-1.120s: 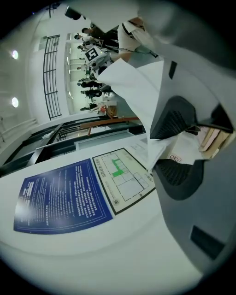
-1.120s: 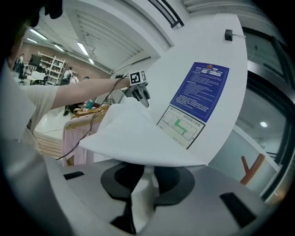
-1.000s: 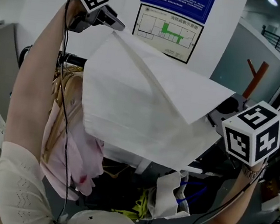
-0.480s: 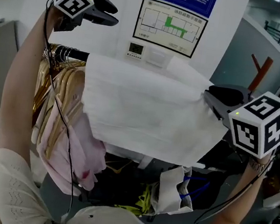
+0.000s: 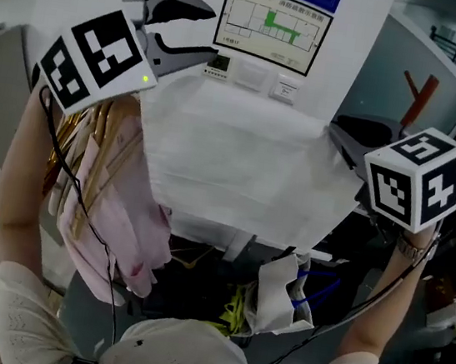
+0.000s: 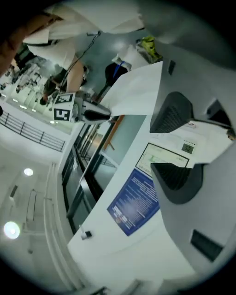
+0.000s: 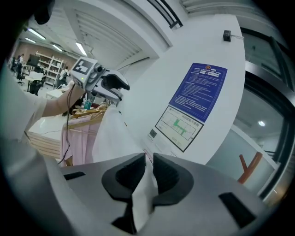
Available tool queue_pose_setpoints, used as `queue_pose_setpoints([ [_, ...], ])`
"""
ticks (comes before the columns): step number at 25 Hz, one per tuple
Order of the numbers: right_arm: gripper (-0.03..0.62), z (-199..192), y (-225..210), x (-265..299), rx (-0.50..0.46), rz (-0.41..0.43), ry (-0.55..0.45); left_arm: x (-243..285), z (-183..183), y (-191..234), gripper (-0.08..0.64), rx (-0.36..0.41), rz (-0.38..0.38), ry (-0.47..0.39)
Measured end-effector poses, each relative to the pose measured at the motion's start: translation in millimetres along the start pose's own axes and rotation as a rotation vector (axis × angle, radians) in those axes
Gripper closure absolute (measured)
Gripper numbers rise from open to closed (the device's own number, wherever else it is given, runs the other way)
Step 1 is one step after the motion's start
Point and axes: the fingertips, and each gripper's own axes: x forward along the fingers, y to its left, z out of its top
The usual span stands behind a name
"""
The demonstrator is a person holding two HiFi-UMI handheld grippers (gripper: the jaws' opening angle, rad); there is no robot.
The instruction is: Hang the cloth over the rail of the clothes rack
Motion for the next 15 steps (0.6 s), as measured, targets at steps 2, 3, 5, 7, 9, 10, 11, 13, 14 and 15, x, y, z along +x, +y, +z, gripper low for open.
queue_pose_setpoints([
  [2,0.523,1.0,1.6,-1.1,0.003,-0.01,-0.034,-8.8,9.2,-5.0,0.351,-0.125,0.147,-0.024],
  [3,0.523,2.8,1.4,-3.3,0.008,-0.026,-0.073,-13.6,13.2,-9.9,0.351,-0.182,0.209,-0.047],
  [5,0.523,10.5,-3.2,-16.3,0.038,-0.108,-0.215,-23.9,17.9,-22.9,0.357,-0.257,0.325,-0.095],
  [7,0.523,16.9,-8.1,-41.0,0.055,-0.239,-0.4,-35.8,17.0,-36.5,0.357,-0.282,0.441,-0.135],
  [9,0.522,10.6,-5.0,-66.1,0.047,-0.343,-0.545,-48.5,3.3,-51.3,0.357,-0.361,0.526,-0.163],
  [10,0.522,0.4,-0.3,-74.8,0.055,-0.363,-0.584,-54.0,-11.2,-61.4,0.357,-0.448,0.539,-0.162],
  [11,0.522,-13.7,4.8,-80.7,0.08,-0.364,-0.604,-58.3,-28.7,-72.6,0.357,-0.552,0.532,-0.157],
  [13,0.52,-46.5,8.3,-89.2,0.173,-0.355,-0.622,-61.7,-65.8,-93.9,0.357,-0.751,0.483,-0.134],
  [14,0.517,-62.1,5.3,-92.6,0.225,-0.36,-0.626,-61.4,-81.5,-101.6,0.357,-0.825,0.467,-0.115],
  [15,0.507,-76.0,0.4,-94.3,0.271,-0.369,-0.623,-61.0,-94.1,-106.6,0.357,-0.869,0.467,-0.084],
])
